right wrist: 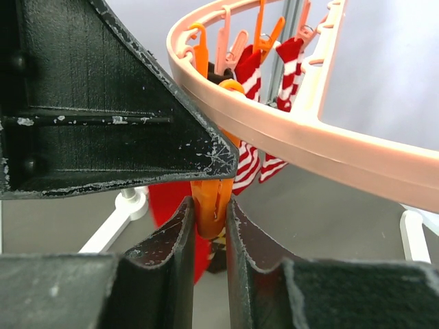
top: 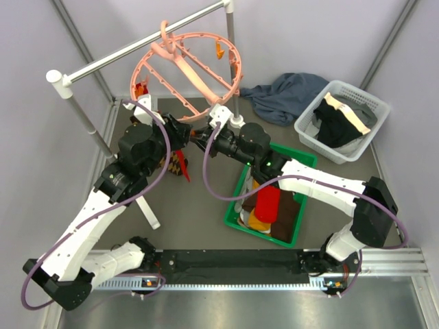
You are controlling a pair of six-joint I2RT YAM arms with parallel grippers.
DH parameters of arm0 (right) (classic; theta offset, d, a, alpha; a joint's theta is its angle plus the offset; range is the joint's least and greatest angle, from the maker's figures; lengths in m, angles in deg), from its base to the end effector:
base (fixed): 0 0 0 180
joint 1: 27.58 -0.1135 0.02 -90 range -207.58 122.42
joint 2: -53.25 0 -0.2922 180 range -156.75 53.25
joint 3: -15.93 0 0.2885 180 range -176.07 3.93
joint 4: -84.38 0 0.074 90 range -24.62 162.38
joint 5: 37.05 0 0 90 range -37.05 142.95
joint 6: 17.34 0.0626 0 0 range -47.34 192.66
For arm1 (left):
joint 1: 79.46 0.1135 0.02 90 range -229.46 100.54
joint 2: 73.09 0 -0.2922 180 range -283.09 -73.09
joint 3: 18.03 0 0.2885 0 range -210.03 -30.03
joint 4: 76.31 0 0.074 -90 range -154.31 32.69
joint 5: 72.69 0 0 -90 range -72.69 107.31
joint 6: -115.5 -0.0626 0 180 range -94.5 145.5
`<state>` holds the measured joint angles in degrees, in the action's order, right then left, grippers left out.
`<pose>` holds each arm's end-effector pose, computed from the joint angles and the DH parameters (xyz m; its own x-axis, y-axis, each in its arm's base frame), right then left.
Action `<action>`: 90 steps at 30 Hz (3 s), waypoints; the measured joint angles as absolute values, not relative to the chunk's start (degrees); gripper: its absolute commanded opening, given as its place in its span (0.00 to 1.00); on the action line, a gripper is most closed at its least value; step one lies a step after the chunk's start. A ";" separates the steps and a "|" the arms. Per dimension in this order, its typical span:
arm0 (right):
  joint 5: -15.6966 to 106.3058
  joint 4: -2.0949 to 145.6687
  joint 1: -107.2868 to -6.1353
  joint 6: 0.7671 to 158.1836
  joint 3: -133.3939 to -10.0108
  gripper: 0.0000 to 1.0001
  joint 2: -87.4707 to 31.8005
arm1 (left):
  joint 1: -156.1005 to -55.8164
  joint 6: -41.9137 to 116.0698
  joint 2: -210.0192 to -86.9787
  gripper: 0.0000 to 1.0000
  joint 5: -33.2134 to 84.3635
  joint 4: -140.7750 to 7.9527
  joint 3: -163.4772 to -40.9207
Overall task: Clip the socks to the hanger
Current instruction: Open the clamp at the hanger, then pick up the sock from the bin.
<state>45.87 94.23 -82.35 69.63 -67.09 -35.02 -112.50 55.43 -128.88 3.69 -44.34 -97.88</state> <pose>0.2441 0.3591 0.3901 0.0928 0.0405 -0.9949 -0.8778 0.4749 -0.0626 0.2199 -0.1254 0.4542 -0.2668 -0.4049 -0.8746 0.2322 0.8537 -0.4661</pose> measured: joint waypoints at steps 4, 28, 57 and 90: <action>46.92 94.47 -82.59 70.40 -66.59 0.33 -35.00 | -112.54 55.10 -128.88 0.26 3.53 -44.76 -97.69; 72.87 45.03 -68.27 98.66 -56.36 0.47 -24.95 | -112.54 50.80 -130.00 0.12 3.40 -48.91 -95.98; 74.05 42.54 -62.30 101.44 -60.51 0.00 -44.51 | -112.54 50.91 -130.13 0.10 4.91 -49.30 -95.90; 39.47 77.64 -78.33 61.00 -55.44 0.00 -20.12 | -112.50 52.92 -130.33 0.09 11.20 -52.38 -95.90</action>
<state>39.47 77.64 -78.33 61.00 -55.44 -20.12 -112.50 52.92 -130.33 11.20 -52.38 -95.90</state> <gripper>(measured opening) 0.008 0.277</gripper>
